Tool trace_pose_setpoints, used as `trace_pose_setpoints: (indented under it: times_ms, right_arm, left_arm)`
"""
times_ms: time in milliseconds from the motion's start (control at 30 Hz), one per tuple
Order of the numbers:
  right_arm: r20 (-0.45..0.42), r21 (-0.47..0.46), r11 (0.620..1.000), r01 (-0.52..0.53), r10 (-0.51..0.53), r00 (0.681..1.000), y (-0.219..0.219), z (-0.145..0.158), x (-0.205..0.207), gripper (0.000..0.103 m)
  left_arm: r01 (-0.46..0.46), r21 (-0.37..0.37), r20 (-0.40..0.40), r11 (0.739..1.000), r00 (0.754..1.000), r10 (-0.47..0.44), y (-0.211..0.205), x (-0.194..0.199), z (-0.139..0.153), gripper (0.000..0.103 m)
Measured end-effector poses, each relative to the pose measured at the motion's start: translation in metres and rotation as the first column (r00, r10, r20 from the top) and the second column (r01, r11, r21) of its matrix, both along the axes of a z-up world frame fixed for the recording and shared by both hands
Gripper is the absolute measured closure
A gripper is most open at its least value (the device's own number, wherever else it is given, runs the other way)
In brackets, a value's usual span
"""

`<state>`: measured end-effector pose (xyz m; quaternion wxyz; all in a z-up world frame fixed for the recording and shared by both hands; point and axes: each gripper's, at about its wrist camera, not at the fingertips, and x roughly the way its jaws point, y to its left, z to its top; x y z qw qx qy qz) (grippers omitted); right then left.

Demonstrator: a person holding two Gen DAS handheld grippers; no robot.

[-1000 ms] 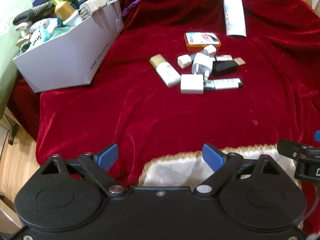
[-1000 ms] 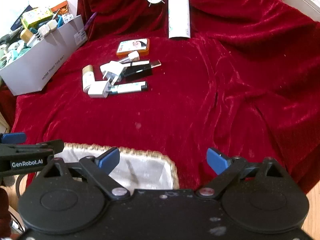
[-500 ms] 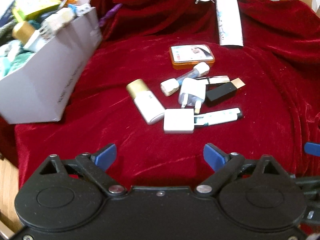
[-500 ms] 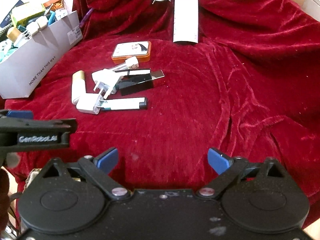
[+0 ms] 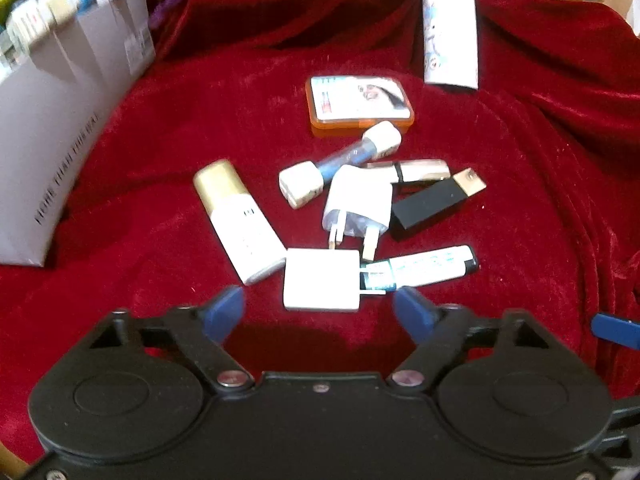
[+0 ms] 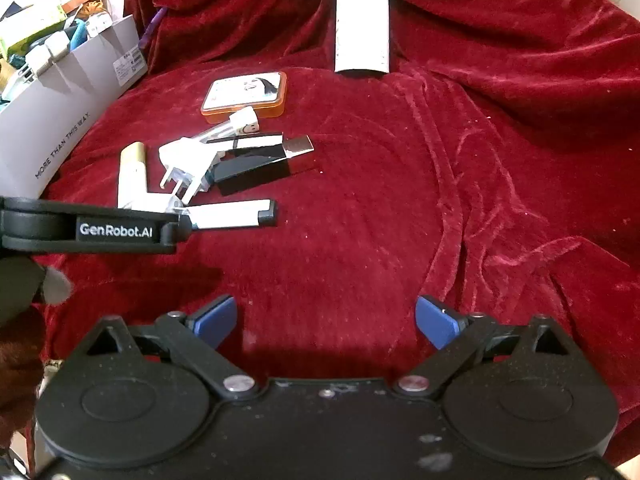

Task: Organize rigid objects
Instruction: 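Move both tools back over the scattered chargers and lighters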

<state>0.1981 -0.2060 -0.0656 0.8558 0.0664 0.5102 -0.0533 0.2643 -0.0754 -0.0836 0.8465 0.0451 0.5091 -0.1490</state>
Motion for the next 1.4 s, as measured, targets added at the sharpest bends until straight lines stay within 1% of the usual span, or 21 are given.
trace_pose_setpoints:
  times_ms: [33, 67, 100, 167, 200, 300, 433, 633, 700, 867, 1000, 1033, 1067, 1100, 1133, 1167, 1233, 1267, 1300, 1333, 1400]
  right_arm:
    - [-0.001, 0.001, 1.000, -0.001, 0.001, 1.000, 0.000, 0.000, 0.001, 0.006]
    - [-0.002, 0.001, 1.000, -0.003, 0.003, 1.000, 0.001, -0.001, 0.004, 0.006]
    - [-0.004, 0.002, 1.000, -0.005, 0.005, 1.000, 0.002, -0.002, 0.006, 0.006]
    - [-0.006, 0.002, 1.000, -0.013, 0.013, 1.000, 0.005, -0.003, 0.010, 0.006]
    - [-0.006, 0.002, 1.000, -0.016, 0.016, 1.000, 0.006, -0.004, 0.012, 0.006]
    - [-0.003, 0.006, 1.000, -0.028, 0.028, 1.000, 0.012, -0.005, 0.020, 0.006]
    - [0.009, 0.009, 0.999, -0.047, 0.046, 0.999, 0.022, -0.007, 0.035, 0.006]
    - [0.010, 0.023, 0.998, -0.057, 0.057, 0.998, 0.039, -0.014, 0.062, 0.004]
    - [0.010, 0.031, 0.998, -0.052, 0.051, 0.999, 0.043, -0.016, 0.069, 0.004]
    - [-0.008, 0.042, 0.999, -0.026, 0.026, 1.000, 0.047, -0.026, 0.083, 0.002]
    - [-0.005, 0.006, 1.000, -0.027, 0.027, 1.000, 0.053, -0.032, 0.087, 0.000]
    - [-0.002, -0.001, 1.000, -0.028, 0.028, 1.000, 0.054, -0.032, 0.087, 0.001]
    - [0.001, -0.006, 1.000, -0.030, 0.030, 1.000, 0.055, -0.032, 0.087, 0.004]
    - [0.005, -0.009, 0.999, -0.036, 0.036, 0.999, 0.055, -0.031, 0.086, 0.012]
    - [0.005, -0.031, 0.999, -0.044, 0.044, 0.999, 0.056, -0.030, 0.085, 0.022]
    - [0.013, -0.048, 0.998, -0.050, 0.051, 0.999, 0.056, -0.028, 0.083, 0.026]
    - [0.016, -0.040, 0.998, -0.055, 0.056, 0.998, 0.051, -0.026, 0.080, 0.035]
    - [0.017, -0.032, 0.998, -0.057, 0.057, 0.998, 0.047, -0.025, 0.078, 0.038]
    - [0.016, -0.027, 0.998, -0.055, 0.055, 0.998, 0.044, -0.024, 0.077, 0.045]
    - [0.017, -0.027, 0.999, -0.046, 0.046, 0.999, 0.040, -0.023, 0.075, 0.049]
    - [0.013, -0.027, 0.999, -0.033, 0.033, 0.999, 0.033, -0.022, 0.071, 0.049]
  left_arm:
    - [-0.001, -0.020, -0.025, 1.000, 1.000, 0.001, 0.002, 0.002, -0.004, 0.042]
    - [-0.003, -0.031, -0.023, 1.000, 1.000, 0.002, 0.005, 0.002, -0.005, 0.045]
    - [-0.003, -0.028, -0.007, 1.000, 1.000, 0.002, 0.006, 0.000, -0.004, 0.054]
    - [-0.009, -0.020, 0.003, 1.000, 1.000, 0.009, 0.010, -0.001, -0.002, 0.062]
    - [-0.019, -0.040, -0.006, 0.999, 1.000, 0.019, 0.015, 0.000, -0.002, 0.064]
    - [-0.048, -0.068, -0.028, 0.997, 0.999, 0.046, 0.029, 0.002, -0.001, 0.064]
    - [-0.063, -0.040, -0.018, 0.997, 0.998, 0.063, 0.041, 0.000, -0.001, 0.064]
    - [-0.065, -0.024, -0.011, 0.998, 0.998, 0.065, 0.052, -0.002, -0.002, 0.065]
    - [-0.071, -0.013, -0.004, 0.997, 0.997, 0.071, 0.057, -0.003, -0.002, 0.065]
    - [-0.073, -0.015, 0.000, 0.997, 0.997, 0.073, 0.064, -0.003, -0.003, 0.064]
    - [-0.054, -0.010, 0.008, 0.998, 0.998, 0.054, 0.063, -0.004, -0.003, 0.061]
    - [-0.050, -0.009, 0.008, 0.999, 0.999, 0.050, 0.062, -0.004, -0.003, 0.058]
    - [-0.045, -0.012, 0.009, 0.999, 0.999, 0.045, 0.062, -0.004, -0.003, 0.053]
    - [-0.041, -0.014, 0.009, 0.999, 0.999, 0.041, 0.061, -0.005, -0.002, 0.050]
    - [-0.034, -0.014, 0.013, 0.999, 0.999, 0.035, 0.060, -0.006, -0.002, 0.047]
    - [-0.028, -0.011, 0.016, 1.000, 0.999, 0.028, 0.059, -0.007, -0.002, 0.047]
    - [-0.012, 0.002, 0.023, 1.000, 1.000, 0.012, 0.055, -0.009, -0.002, 0.046]
    - [-0.003, 0.008, 0.026, 1.000, 1.000, 0.003, 0.053, -0.009, -0.002, 0.046]
    - [0.003, 0.012, 0.028, 1.000, 1.000, -0.003, 0.052, -0.009, -0.002, 0.045]
    - [0.010, 0.013, 0.030, 1.000, 0.999, -0.011, 0.051, -0.009, -0.002, 0.045]
    - [0.024, 0.011, 0.033, 1.000, 0.999, -0.024, 0.049, -0.009, -0.002, 0.044]
